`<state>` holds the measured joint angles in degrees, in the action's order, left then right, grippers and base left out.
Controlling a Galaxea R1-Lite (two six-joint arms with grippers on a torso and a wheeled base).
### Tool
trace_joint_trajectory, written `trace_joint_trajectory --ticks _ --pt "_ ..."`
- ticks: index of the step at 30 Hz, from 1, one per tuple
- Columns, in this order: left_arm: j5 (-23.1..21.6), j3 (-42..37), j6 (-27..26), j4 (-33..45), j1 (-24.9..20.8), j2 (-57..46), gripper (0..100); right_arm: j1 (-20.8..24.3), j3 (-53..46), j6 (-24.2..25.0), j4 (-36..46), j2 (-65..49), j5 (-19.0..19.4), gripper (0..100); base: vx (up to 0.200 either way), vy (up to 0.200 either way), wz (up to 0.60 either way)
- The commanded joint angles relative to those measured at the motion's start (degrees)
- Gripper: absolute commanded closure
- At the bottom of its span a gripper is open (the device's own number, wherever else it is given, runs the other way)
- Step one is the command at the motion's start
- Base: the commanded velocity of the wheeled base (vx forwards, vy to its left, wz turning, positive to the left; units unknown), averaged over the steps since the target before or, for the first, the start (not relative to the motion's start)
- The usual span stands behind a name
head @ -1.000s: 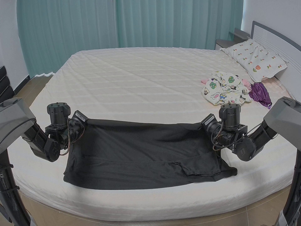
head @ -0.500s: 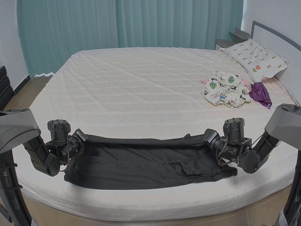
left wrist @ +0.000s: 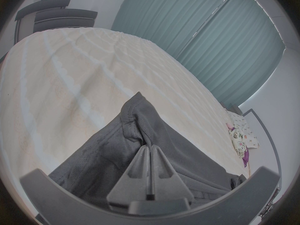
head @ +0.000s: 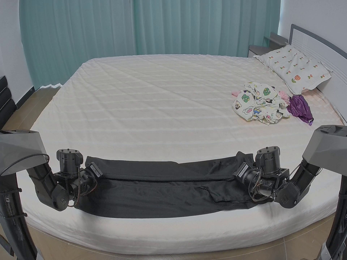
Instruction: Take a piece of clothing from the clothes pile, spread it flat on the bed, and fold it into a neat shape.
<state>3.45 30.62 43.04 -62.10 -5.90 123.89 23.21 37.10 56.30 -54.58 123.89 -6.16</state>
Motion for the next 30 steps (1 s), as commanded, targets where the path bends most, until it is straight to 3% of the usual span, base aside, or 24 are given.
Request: trace_joint_trajectory --ticks 1,11,17,20,22,24,30 --pt "0.1 -1.3 -0.1 0.0 0.0 0.2 0 0.3 -0.1 0.0 0.3 0.4 0.0 0 0.0 0.0 0.0" --pt "0.1 -3.8 -0.9 0.1 -0.2 -5.2 0 -2.1 -0.2 0.2 0.4 -6.6 -0.1 0 0.0 0.0 0.0" --pt "-0.6 -2.3 -5.7 7.1 4.2 -13.0 0 -4.8 -5.2 0.3 0.0 -11.4 2.4 0 0.0 0.0 0.0" --pt "-3.1 -0.2 -8.1 11.1 5.8 -14.8 0 -4.8 -7.7 0.6 -0.6 -11.6 3.9 0 0.0 0.0 0.0" --pt "-11.4 2.7 -12.0 18.5 8.6 -16.1 0 -4.8 -10.5 2.7 -2.3 -11.5 4.7 0 0.0 0.0 0.0" --pt "-16.0 5.3 -14.7 24.0 10.2 -16.0 0 -4.8 -12.3 3.8 -4.2 -11.0 5.0 0 0.0 0.0 0.0" --pt "-18.0 14.5 -16.9 35.6 11.0 -14.8 0 -6.3 -16.4 4.4 -11.7 -9.5 8.5 0 0.0 0.0 0.0"
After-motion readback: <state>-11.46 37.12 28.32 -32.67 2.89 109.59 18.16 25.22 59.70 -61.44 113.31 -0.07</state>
